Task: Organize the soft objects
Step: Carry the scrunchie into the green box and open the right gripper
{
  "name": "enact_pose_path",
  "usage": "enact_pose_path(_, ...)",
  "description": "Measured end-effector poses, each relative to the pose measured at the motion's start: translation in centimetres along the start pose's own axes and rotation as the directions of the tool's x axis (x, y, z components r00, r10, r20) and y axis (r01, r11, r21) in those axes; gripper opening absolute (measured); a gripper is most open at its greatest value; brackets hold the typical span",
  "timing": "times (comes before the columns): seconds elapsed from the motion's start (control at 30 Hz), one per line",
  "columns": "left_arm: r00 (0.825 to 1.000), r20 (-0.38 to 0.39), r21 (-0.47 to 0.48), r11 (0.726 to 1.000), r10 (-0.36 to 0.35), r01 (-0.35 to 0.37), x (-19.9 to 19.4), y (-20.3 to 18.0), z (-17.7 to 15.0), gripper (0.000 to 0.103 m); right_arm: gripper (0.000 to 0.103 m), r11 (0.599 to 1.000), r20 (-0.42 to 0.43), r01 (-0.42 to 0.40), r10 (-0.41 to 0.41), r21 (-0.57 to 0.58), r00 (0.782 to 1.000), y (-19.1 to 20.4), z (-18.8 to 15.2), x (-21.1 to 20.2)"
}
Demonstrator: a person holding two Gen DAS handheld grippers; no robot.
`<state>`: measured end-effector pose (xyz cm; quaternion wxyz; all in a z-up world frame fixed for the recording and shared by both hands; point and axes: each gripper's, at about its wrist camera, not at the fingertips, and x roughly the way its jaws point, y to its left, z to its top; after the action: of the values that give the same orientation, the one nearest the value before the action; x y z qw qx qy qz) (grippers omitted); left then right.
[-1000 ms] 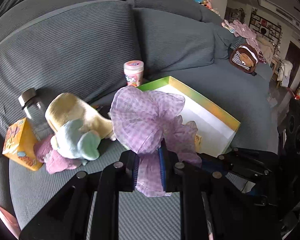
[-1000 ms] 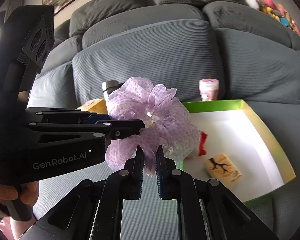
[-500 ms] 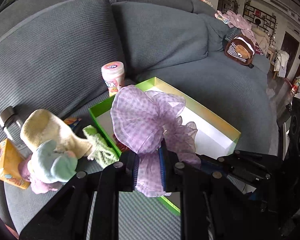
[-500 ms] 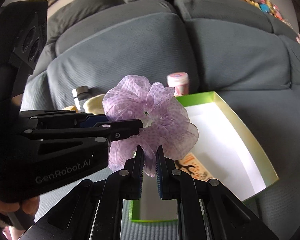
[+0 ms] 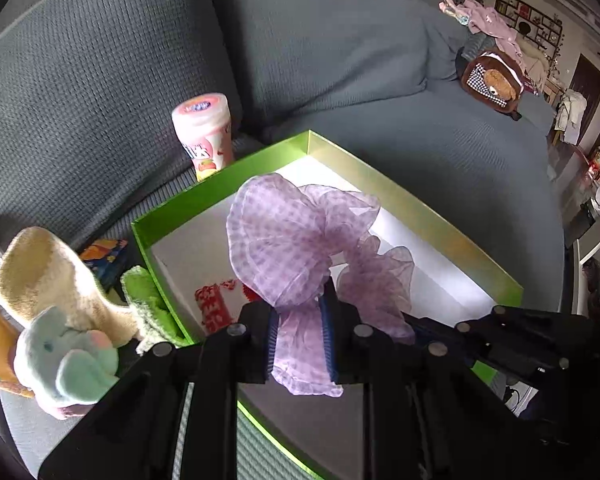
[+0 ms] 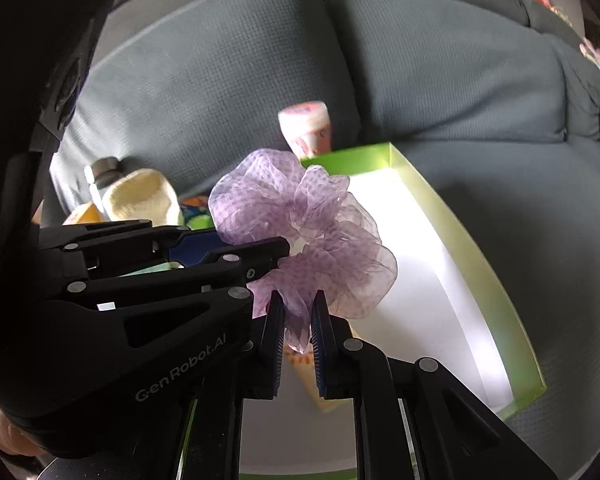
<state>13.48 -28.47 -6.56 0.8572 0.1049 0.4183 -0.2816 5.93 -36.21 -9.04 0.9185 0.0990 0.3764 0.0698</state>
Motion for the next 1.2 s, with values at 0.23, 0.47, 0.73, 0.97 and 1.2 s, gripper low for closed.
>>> enact_pose_path(0.23, 0.999, -0.044, -0.004, 1.0, 0.003, -0.004, 2.2, -0.4, 0.5, 0.02, 0.013, 1.0, -0.079, 0.019, -0.019, -0.001, 0.997, -0.6, 0.1, 1.7)
enact_pose_path(0.47, 0.999, -0.051, -0.032, 0.999, 0.017, -0.018, 2.8, -0.4, 0.5, 0.063, 0.03, 0.998, -0.173, 0.064, -0.061, 0.009, 0.983, -1.4, -0.4, 2.7)
enact_pose_path(0.73, 1.0, 0.014, -0.11, 0.994, 0.012, -0.011, 0.2, 0.8, -0.1, 0.102, 0.047, 0.998, -0.135, 0.065, -0.062, 0.022, 0.989, -2.5, -1.0, 0.5)
enact_pose_path(0.97, 0.986, 0.167, -0.225, 0.974, 0.0, 0.038, -6.7, 3.2, -2.1, 0.102, 0.064, 0.999, 0.092, 0.015, -0.018, 0.033, 0.996, -2.6, -2.1, -6.1)
enact_pose_path(1.2, 0.941, 0.332, -0.29, 0.956, 0.065, 0.036, -15.8, 6.5, -6.4, 0.102, 0.071, 0.998, 0.194, -0.054, 0.061, -0.04, 0.979, -0.5, -3.6, -9.4)
